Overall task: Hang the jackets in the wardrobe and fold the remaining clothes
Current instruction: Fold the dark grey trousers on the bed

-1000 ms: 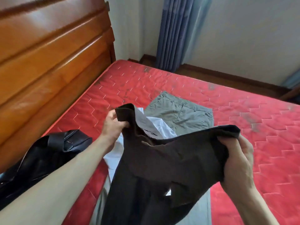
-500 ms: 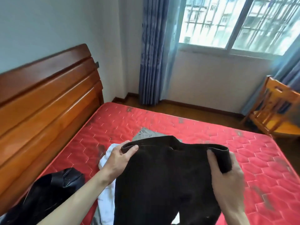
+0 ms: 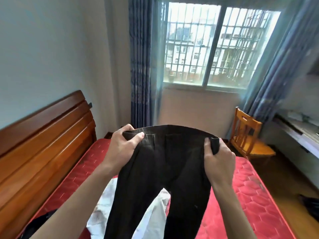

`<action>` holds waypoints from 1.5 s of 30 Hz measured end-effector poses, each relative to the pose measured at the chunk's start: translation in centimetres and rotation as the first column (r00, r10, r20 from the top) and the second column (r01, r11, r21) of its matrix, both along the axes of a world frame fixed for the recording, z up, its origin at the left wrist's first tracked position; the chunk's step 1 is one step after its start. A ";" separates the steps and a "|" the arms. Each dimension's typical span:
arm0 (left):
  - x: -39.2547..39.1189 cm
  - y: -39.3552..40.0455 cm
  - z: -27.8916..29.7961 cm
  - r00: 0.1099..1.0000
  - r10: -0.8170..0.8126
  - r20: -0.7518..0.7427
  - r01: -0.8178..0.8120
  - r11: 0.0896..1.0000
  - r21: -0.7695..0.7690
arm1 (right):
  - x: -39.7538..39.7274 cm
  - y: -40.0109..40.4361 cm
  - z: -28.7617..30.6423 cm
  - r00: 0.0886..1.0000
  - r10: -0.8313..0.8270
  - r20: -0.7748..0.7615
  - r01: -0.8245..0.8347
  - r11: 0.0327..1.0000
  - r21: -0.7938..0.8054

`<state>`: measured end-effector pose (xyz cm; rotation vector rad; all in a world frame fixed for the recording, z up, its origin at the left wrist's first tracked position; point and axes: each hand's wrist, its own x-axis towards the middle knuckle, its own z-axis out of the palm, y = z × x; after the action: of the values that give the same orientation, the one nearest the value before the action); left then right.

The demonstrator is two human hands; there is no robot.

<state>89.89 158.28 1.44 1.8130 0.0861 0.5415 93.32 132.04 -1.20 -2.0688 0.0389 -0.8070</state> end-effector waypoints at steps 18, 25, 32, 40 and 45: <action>-0.8 -10.6 10.3 0.972 -0.145 0.186 0.156 0.987 -0.047 | -4.4 5.1 9.9 0.892 0.300 0.339 -0.259 0.952 -0.162; -3.1 -10.7 9.1 0.920 -0.383 0.088 0.391 0.914 -0.109 | -7.0 6.1 6.7 0.771 0.600 0.214 -0.629 0.769 0.110; -2.1 -8.9 8.1 0.887 -0.451 0.101 0.456 0.817 -0.352 | -6.2 5.5 5.8 0.691 0.640 0.335 -0.712 0.525 0.466; -0.8 -6.3 8.5 0.794 -0.603 0.078 0.557 0.669 -0.492 | -1.2 0.8 3.9 0.740 0.673 0.003 -0.463 0.505 0.728; 1.2 -5.0 7.9 0.804 -0.587 0.094 0.537 0.650 -0.538 | -0.5 -1.1 3.9 0.546 0.830 -0.110 -0.443 0.398 0.803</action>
<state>91.14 153.23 9.36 1.1979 -0.2470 -0.0325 92.77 130.90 2.68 -1.2635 -0.1826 0.3017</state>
